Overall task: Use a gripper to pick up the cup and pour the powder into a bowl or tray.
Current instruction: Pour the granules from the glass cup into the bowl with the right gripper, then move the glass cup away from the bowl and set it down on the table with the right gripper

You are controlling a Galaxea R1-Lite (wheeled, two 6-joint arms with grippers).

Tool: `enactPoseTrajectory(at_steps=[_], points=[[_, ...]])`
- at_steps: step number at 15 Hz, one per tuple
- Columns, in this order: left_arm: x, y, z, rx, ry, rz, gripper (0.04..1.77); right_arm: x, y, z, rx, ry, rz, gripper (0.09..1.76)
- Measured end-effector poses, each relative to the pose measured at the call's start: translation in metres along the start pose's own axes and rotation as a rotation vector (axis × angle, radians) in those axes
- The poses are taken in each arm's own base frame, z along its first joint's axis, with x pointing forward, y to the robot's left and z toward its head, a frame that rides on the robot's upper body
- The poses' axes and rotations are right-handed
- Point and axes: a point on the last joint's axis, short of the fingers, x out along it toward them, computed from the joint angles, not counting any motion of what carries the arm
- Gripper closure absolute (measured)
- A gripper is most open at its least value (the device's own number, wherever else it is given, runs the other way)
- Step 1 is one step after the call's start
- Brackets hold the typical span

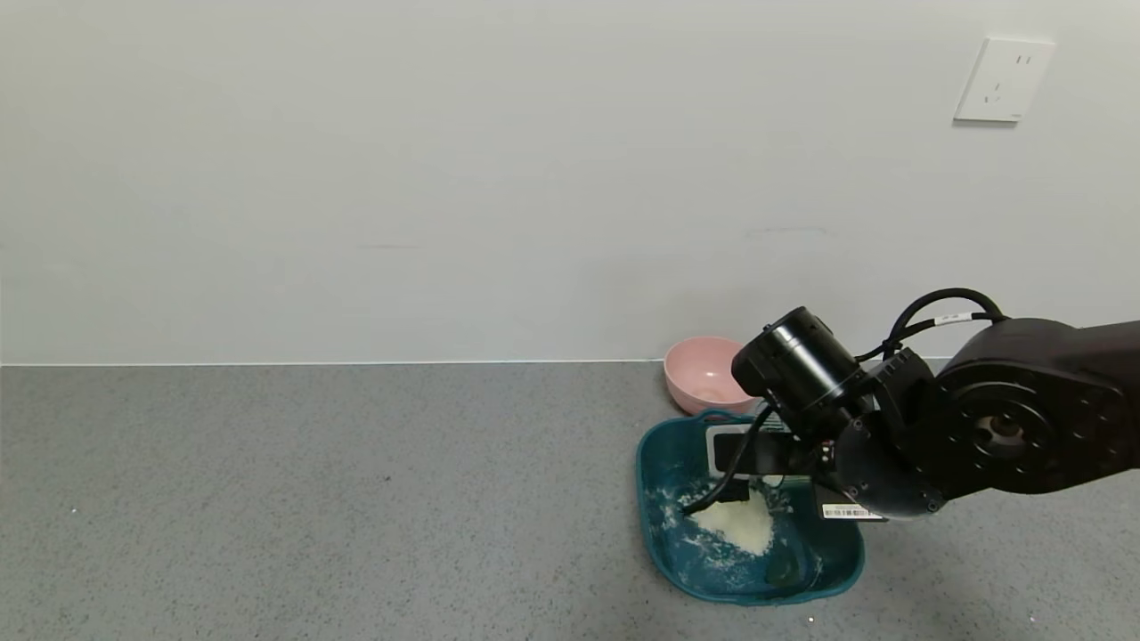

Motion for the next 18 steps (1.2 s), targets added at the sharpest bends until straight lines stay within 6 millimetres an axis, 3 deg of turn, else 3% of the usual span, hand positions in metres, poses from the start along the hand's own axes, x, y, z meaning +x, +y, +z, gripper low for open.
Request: enactPoseTrajectory(at_steps=[9,15,18], points=[[0.000,0.000,0.000,0.000,0.000,0.000,0.09,-0.020,0.012,-0.022,0.445,-0.064,0.063,0.52],[0.000,0.000,0.000,0.000,0.000,0.000,0.09,-0.048,0.009,-0.056,0.796,-0.202,0.150,0.52],[0.000,0.000,0.000,0.000,0.000,0.000,0.09,-0.052,0.002,-0.081,0.977,-0.301,0.165,0.52]])
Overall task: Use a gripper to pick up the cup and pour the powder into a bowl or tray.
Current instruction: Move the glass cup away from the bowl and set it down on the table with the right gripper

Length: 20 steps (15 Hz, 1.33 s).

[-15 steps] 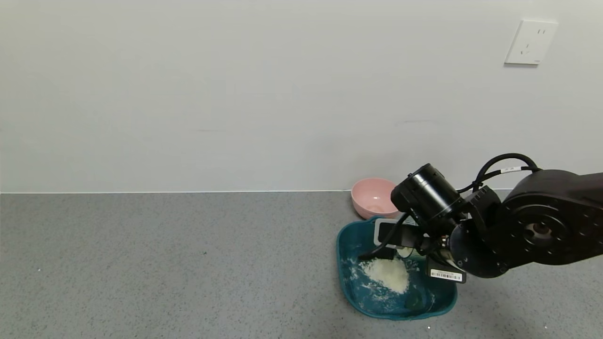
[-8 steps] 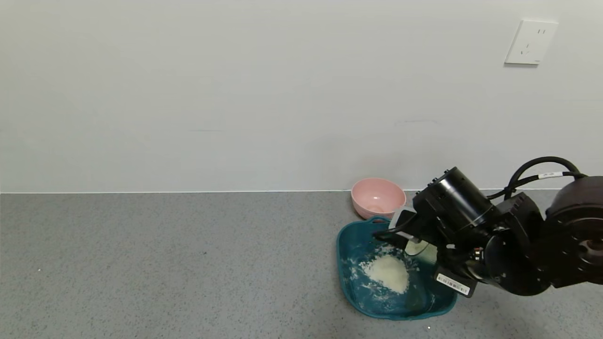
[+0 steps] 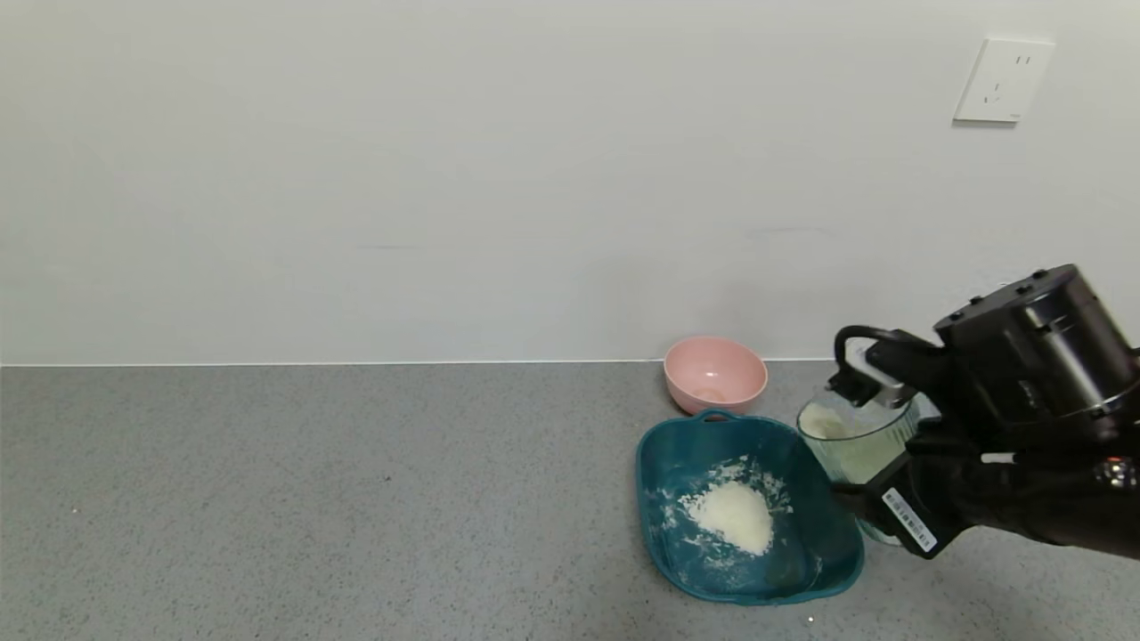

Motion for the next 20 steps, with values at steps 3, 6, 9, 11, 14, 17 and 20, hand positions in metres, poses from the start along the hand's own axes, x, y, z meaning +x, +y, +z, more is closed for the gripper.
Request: enactPoseTrajectory(at_steps=[3,6,9,11,14,17,20], points=[[0.000,0.000,0.000,0.000,0.000,0.000,0.09,-0.004,-0.027,-0.010,0.149,-0.091,0.005,0.52],[0.000,0.000,0.000,0.000,0.000,0.000,0.09,-0.004,-0.053,-0.018,0.295,-0.210,-0.029,0.52],[0.000,0.000,0.000,0.000,0.000,0.000,0.09,-0.001,-0.074,-0.017,0.420,-0.416,-0.101,0.52],[0.000,0.000,0.000,0.000,0.000,0.000,0.09,0.008,-0.081,-0.018,0.474,-0.505,-0.140,0.52],[0.000,0.000,0.000,0.000,0.000,0.000,0.09,0.035,-0.088,-0.020,0.506,-0.553,-0.197,0.52],[0.000,0.000,0.000,0.000,0.000,0.000,0.09,0.069,-0.095,-0.023,0.529,-0.575,-0.255,0.52],[0.000,0.000,0.000,0.000,0.000,0.000,0.09,0.104,-0.104,-0.029,0.543,-0.573,-0.302,0.52]])
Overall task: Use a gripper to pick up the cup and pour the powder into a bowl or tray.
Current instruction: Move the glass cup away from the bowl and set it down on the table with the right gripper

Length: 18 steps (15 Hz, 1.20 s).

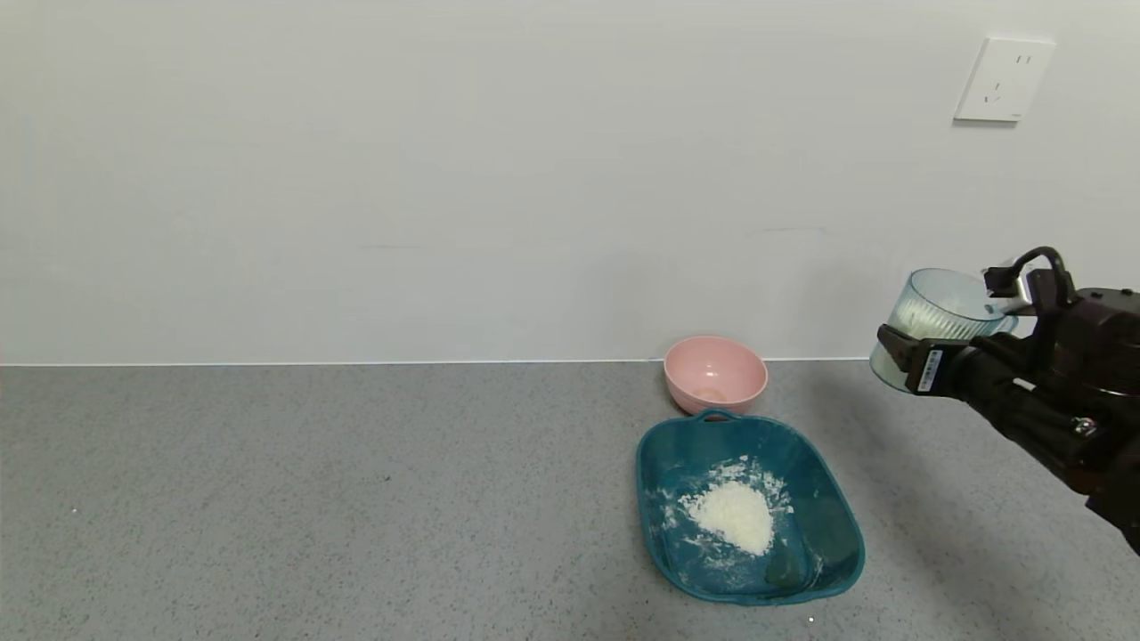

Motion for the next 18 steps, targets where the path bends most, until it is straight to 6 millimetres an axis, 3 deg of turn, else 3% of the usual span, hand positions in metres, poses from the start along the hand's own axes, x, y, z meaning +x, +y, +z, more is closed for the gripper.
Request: enactPoseTrajectory(at_steps=[7,13,18], points=[[0.000,0.000,0.000,0.000,0.000,0.000,0.09,0.054,-0.019,-0.038,-0.023,0.017,-0.081,0.52],[0.000,0.000,0.000,0.000,0.000,0.000,0.09,0.083,-0.022,-0.081,-0.030,0.062,-0.091,0.52],[0.000,0.000,0.000,0.000,0.000,0.000,0.09,0.097,-0.016,-0.104,-0.035,0.093,-0.081,0.52]])
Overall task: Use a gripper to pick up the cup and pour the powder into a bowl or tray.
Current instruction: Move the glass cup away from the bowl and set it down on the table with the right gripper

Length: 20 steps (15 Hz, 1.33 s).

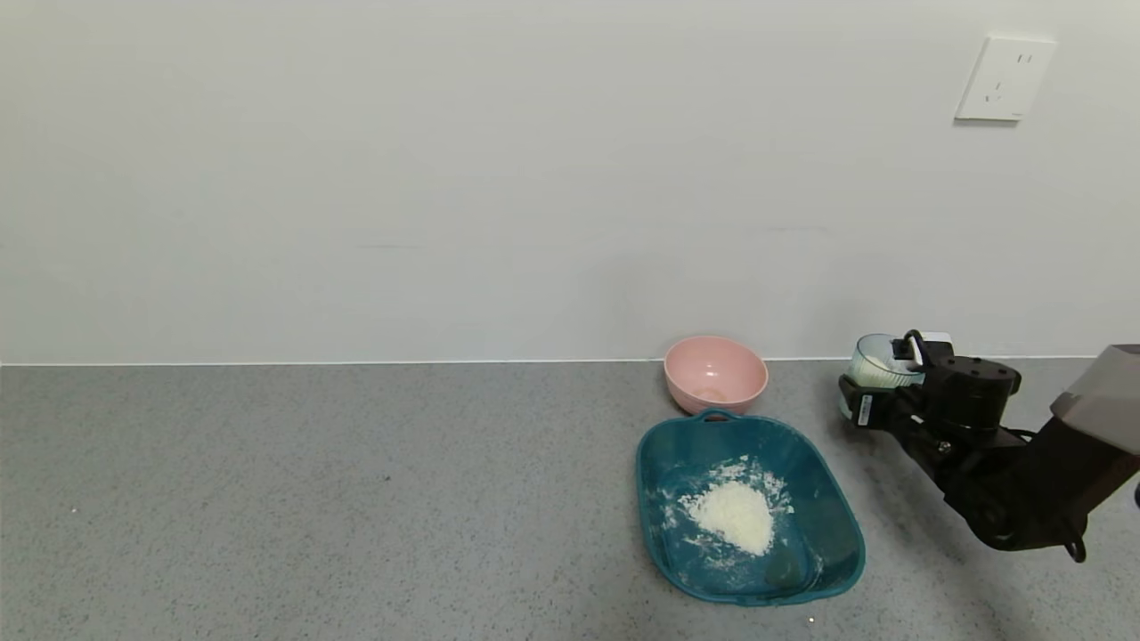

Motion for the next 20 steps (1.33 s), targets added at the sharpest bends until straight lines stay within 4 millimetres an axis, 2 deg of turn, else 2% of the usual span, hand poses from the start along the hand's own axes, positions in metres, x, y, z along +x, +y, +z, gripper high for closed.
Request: enactPoseTrajectory(at_steps=[5,9,14,17,20], points=[[0.000,0.000,0.000,0.000,0.000,0.000,0.09,0.004,0.004,-0.009,-0.003,0.017,0.007,0.52],[0.000,0.000,0.000,0.000,0.000,0.000,0.09,0.004,0.003,-0.010,-0.003,0.020,0.006,0.36],[0.000,0.000,0.000,0.000,0.000,0.000,0.09,0.002,0.003,-0.009,-0.003,0.027,0.011,0.26],[0.000,0.000,0.000,0.000,0.000,0.000,0.09,-0.003,0.001,-0.005,-0.011,0.077,0.017,0.22],[0.000,0.000,0.000,0.000,0.000,0.000,0.09,-0.015,-0.004,0.008,-0.015,0.155,0.051,0.19]])
